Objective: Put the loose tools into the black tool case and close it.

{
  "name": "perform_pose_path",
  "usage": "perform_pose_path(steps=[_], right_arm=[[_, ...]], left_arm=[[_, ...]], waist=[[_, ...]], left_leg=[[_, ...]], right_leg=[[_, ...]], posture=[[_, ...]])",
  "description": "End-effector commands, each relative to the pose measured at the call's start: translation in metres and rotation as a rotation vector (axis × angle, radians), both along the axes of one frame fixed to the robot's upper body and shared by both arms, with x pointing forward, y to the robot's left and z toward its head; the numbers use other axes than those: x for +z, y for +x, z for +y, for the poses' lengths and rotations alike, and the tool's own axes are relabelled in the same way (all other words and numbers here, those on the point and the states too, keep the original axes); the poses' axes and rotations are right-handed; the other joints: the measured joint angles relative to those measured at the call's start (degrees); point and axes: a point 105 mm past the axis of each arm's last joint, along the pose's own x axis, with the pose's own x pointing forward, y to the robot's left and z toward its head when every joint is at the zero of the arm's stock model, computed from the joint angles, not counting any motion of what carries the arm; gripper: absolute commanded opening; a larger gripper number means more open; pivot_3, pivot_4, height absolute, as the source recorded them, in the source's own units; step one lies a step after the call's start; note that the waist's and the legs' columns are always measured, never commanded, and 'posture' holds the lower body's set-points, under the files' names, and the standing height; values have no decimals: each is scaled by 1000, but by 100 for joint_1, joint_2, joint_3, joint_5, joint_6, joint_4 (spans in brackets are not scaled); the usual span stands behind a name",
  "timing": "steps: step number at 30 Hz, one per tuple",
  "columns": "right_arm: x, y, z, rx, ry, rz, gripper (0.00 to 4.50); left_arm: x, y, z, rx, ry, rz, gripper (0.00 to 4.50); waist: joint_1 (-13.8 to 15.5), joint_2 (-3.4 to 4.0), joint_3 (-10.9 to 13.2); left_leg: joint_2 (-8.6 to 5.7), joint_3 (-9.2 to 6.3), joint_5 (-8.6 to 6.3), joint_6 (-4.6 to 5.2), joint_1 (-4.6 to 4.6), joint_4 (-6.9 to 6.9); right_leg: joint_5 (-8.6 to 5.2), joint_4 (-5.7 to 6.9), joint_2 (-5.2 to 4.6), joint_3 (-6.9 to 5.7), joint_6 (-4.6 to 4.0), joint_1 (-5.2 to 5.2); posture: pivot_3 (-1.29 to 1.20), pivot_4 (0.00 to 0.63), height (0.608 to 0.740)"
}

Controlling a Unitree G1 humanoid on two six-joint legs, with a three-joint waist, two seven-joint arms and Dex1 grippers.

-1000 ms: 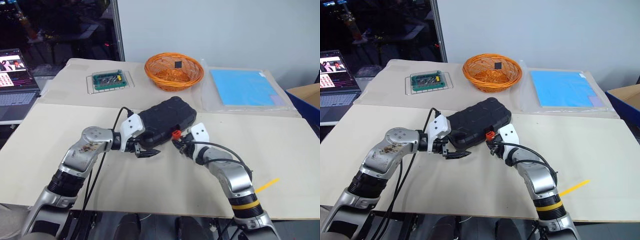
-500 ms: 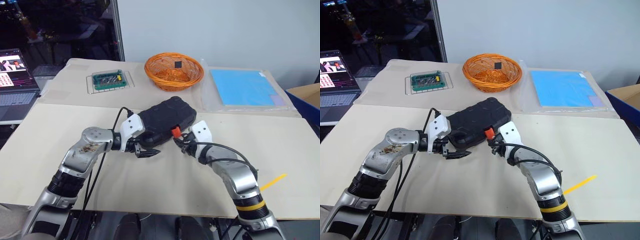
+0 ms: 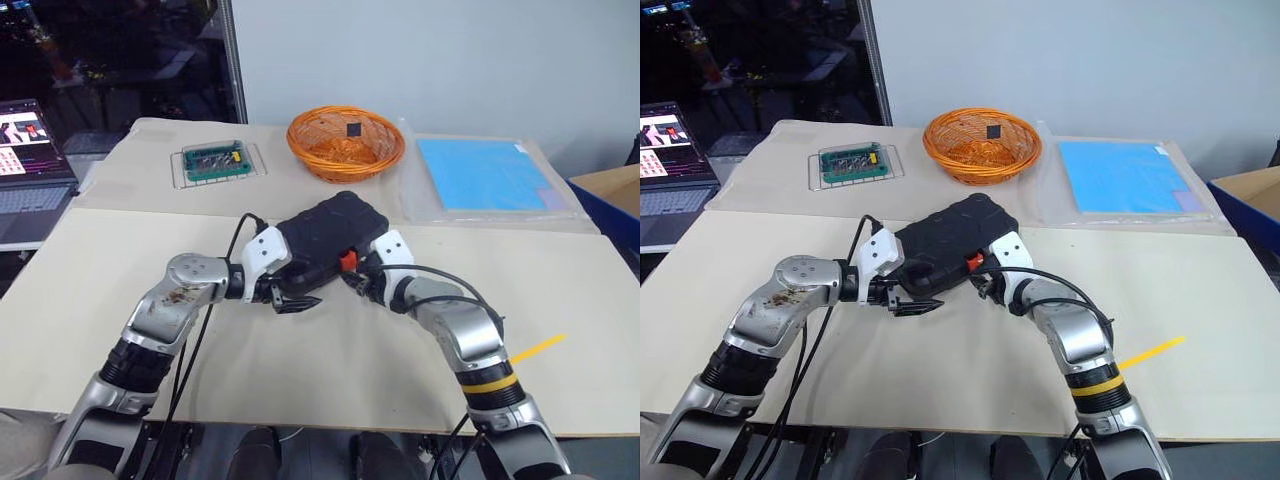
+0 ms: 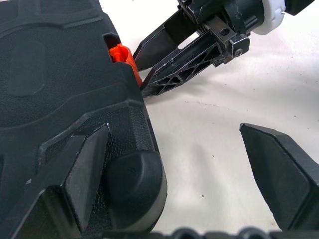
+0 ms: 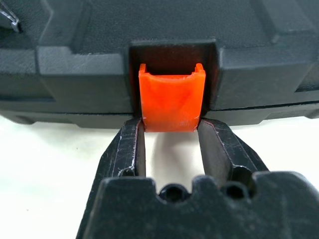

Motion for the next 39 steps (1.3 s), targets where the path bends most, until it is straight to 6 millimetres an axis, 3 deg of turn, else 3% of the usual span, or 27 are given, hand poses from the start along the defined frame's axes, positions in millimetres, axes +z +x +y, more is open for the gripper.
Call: perform_pose_path(steps=[1,3,4,6,8,9,17,21,27,33,39], right_arm=[[23,-9,-4,12,19,-85,1270],[27,-14,-12,1,31,-91,1270],[29,-18,-12,17,50,-83,2070],[30,-29,-8,73,72,-61,2434],[29,-31,-7,78,66,-55,3236],[27,-31,-7,74,64,-52,3428],[30,-25,-6,32,122,-50,3428],[33,-21,-10,12,169,-41,1877],[19,-5,-5,-2,131,-21,37],[22,12,14,37,157,-43,37],[25,6,15,58,167,-58,37]], left_arm=[[-24,-2,3,24,44,79,4500],[-25,-2,3,28,42,79,4500],[-25,-1,3,30,41,79,4500],[-25,0,3,34,39,78,4500],[-25,0,3,35,39,78,4500],[-25,1,3,36,39,78,4500],[-22,3,6,42,42,67,4500],[-22,4,7,46,45,65,4500],[-22,4,5,47,44,62,4500],[-24,5,5,51,47,62,4500],[-27,6,5,57,48,64,4500]], waist=[[16,1,0],[22,1,0],[25,2,-1],[26,2,-1],[22,3,-4],[21,4,-6],[24,7,-9],[24,7,-9],[18,9,-10],[-63,9,-10],[-104,9,-10]], left_leg=[[0,0,0,0,-1,0],[0,1,0,0,-2,-2],[-1,1,0,0,-3,-2],[-1,0,0,0,-3,-3],[0,0,0,0,0,-2],[0,0,0,0,2,-2],[0,0,0,0,4,-1],[-1,0,0,0,4,-1],[0,0,0,0,5,-2],[0,-1,0,0,7,-1],[8,-2,0,0,9,-1]], right_leg=[[0,0,0,0,0,0],[-3,-2,-1,0,0,0],[-3,-2,-2,0,0,-1],[-3,-2,-1,0,0,0],[-3,-2,-1,0,-1,2],[-3,-2,0,0,-1,4],[-3,-2,-2,0,-1,5],[-2,-2,-2,0,-1,5],[-2,-1,-1,0,-1,5],[2,-1,3,3,1,3],[7,1,11,5,-5,3]], posture=[[0,150,740],[0,150,740],[0,150,740],[0,150,740],[0,150,740],[0,150,740],[0,150,740],[0,150,740],[0,150,740],[0,150,740],[0,150,740]])
